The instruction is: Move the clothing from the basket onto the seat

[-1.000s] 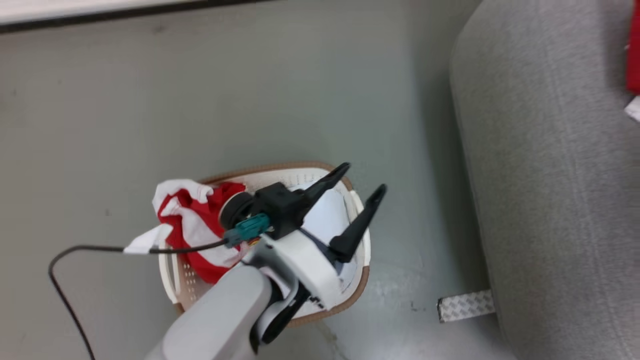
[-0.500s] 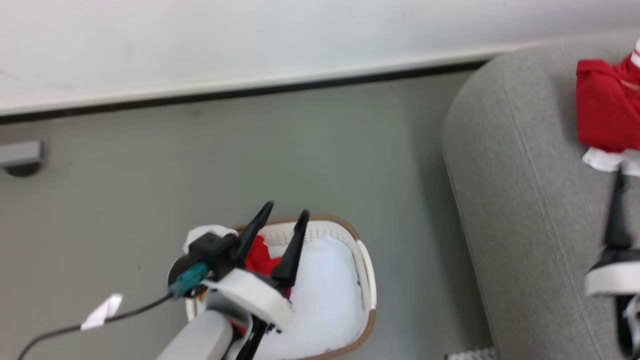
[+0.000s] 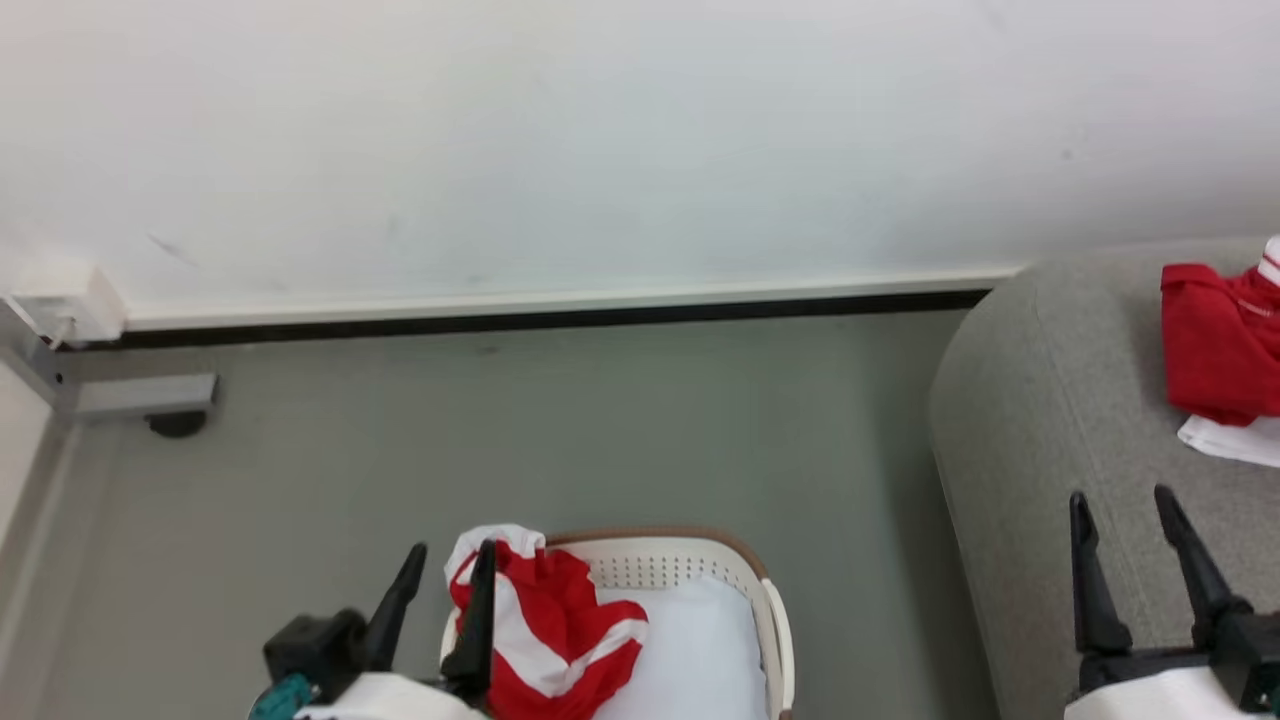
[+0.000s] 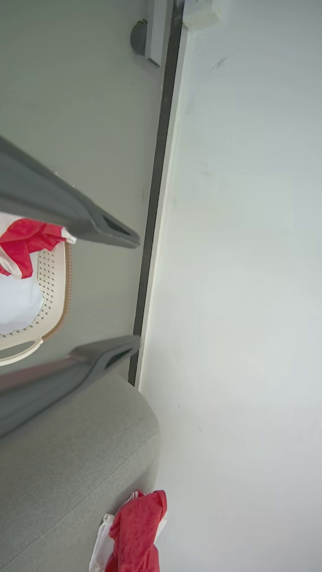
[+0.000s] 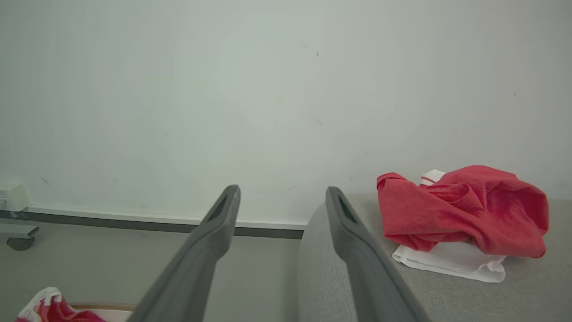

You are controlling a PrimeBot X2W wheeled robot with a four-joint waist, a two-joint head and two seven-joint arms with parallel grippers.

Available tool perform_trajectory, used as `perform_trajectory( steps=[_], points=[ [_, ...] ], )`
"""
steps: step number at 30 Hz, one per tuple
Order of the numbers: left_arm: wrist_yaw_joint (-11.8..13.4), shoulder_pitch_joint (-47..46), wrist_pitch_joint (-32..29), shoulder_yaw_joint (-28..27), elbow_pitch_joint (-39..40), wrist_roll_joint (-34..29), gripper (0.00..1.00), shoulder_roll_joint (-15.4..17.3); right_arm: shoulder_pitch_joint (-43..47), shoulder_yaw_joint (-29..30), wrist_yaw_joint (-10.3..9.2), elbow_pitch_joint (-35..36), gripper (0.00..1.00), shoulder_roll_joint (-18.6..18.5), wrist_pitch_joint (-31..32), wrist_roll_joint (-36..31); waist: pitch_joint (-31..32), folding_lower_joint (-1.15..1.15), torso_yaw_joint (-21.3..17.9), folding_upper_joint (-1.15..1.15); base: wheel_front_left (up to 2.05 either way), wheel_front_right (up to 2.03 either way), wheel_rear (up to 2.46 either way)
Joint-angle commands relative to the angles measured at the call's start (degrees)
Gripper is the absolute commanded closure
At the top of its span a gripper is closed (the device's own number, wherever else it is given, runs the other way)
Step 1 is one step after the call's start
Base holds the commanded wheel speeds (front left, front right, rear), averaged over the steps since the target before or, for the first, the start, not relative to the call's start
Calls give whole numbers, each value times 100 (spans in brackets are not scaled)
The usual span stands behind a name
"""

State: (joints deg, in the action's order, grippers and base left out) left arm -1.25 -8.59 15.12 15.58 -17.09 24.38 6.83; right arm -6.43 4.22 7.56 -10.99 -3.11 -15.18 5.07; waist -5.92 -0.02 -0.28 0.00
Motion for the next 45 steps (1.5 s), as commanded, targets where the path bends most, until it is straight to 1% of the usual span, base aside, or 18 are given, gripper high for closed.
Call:
perform_trajectory(
  steps=[1,6,15,24,29,35,39,45],
  points=[
    [-61,200,4,-158,-1,-155,0,-60,188,-8,-14,-23,0,6,5,-9,214,2,57,0,0,0,0],
    [-221,541,4,-473,-23,-376,0,-219,474,-55,-14,-80,0,17,5,26,484,2,31,0,0,0,0],
    [-381,713,5,-830,13,-619,0,-353,673,-143,-14,-64,0,20,5,156,622,2,-13,0,0,0,0],
    [-461,763,5,-949,-7,-786,0,-382,721,-199,-14,-63,0,19,5,276,644,2,-24,0,0,0,0],
    [-469,771,5,-953,12,-739,0,-386,720,-236,-14,-54,0,20,5,326,616,2,-31,0,0,0,0],
    [-455,728,5,-944,22,-670,0,-387,605,-302,-14,-19,0,20,5,358,480,2,-89,0,0,0,0],
    [-428,515,4,-875,-64,-672,0,-387,445,-399,-14,80,0,20,5,379,149,2,-177,0,0,0,0],
    [-378,-192,-40,-676,-791,-933,0,-343,127,-576,-14,196,0,19,5,473,-466,2,-372,0,0,0,0]
  ],
)
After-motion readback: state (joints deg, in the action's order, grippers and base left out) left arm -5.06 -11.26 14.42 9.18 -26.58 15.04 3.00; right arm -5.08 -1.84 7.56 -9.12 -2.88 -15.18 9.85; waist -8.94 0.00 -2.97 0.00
